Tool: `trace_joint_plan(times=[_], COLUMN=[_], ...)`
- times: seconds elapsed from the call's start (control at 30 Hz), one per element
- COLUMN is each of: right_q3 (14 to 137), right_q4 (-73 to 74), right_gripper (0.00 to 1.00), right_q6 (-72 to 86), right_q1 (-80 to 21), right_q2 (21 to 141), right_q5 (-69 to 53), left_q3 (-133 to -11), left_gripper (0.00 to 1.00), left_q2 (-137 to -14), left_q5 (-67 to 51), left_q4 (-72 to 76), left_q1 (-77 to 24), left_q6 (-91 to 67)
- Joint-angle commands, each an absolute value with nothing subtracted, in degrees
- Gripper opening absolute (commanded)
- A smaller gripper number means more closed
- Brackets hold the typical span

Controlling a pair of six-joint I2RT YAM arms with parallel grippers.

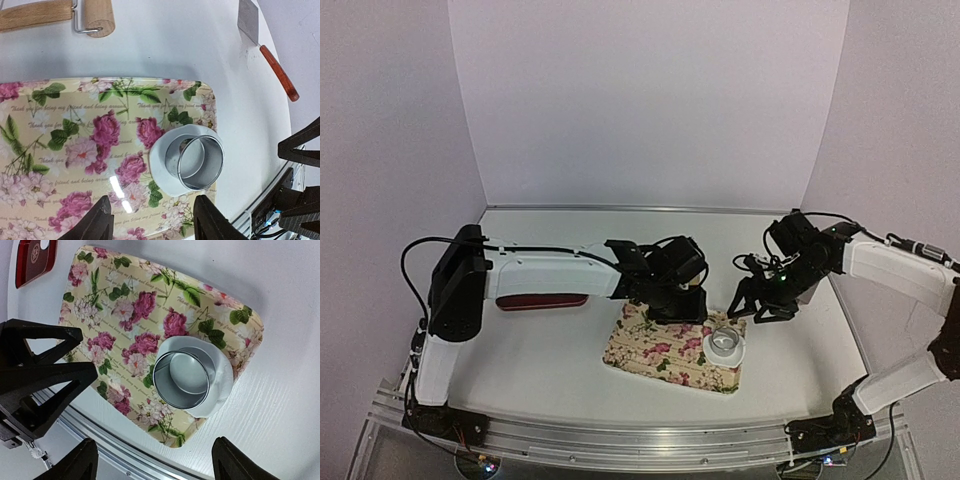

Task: Roll out the dumpling wrappers from the dough
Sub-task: Press the dumpling wrapper onto the work surface.

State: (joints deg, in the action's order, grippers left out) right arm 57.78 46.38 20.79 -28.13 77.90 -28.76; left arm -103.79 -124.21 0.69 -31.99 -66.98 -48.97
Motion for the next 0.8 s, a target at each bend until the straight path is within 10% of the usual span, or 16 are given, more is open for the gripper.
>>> trace_joint_plan(times=[0.0,0.23,0.77], right_q3=[60.1,65.8,73.6], right_q4=[48.0,56.5,56.4], right_gripper=[0.74,0.80,0.83], right_q6=[17.9,24.5,33.5], right_q1=[-29.9,-38.7,-46.2], right_q2=[79.3,85.8,100.5], right_q5=[-22.0,-2.5,1.2], left_q3=[-99.2,-87.2,-73.7], left_gripper=[0.58,0.71,0.77], left_q2=[-117.0,-107.8,-101.4], left_q5=[4.4,8.9,4.1], left_q4=[-31.5,-35.5,-34.0], left_q1=[-66.0,-62.3,-55.9], left_q6=[-53.8,-58.0,-57.1])
